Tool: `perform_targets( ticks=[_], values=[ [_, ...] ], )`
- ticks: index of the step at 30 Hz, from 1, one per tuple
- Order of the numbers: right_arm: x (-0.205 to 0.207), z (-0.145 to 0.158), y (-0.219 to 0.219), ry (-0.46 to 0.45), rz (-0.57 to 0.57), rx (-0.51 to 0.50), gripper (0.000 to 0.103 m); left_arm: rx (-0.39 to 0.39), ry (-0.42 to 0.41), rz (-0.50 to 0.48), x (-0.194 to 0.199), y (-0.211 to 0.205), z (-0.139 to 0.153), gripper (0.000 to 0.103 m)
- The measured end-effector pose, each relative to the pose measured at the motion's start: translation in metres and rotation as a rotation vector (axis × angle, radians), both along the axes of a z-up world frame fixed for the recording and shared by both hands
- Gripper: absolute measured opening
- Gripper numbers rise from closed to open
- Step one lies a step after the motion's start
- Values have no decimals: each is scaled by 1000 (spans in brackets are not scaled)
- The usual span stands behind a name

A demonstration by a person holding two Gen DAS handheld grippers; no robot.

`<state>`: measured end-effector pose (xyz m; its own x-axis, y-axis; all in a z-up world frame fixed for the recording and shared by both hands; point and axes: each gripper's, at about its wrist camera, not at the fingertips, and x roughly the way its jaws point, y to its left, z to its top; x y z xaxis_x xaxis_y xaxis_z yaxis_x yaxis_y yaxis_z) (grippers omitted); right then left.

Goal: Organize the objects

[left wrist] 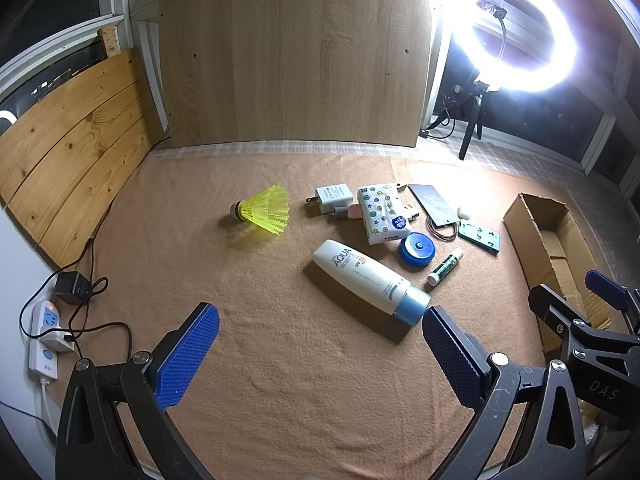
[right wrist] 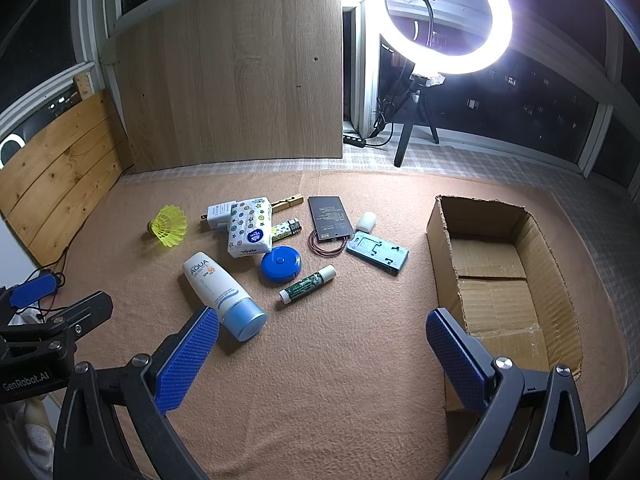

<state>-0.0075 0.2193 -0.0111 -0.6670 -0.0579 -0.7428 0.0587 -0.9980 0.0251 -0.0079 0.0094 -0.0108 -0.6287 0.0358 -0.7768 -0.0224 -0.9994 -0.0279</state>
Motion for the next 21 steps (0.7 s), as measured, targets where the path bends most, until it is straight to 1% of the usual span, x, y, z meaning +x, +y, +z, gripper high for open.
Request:
perform_targets(
  ticks=[16,21],
  values=[
    [-1,-3,0,-8,2,-4,102,0,-3,-1,-1,0,-2,103],
    [-2,-4,1,-18,0,-5,102,5,-17,1,-3,0,-7,103]
  ],
)
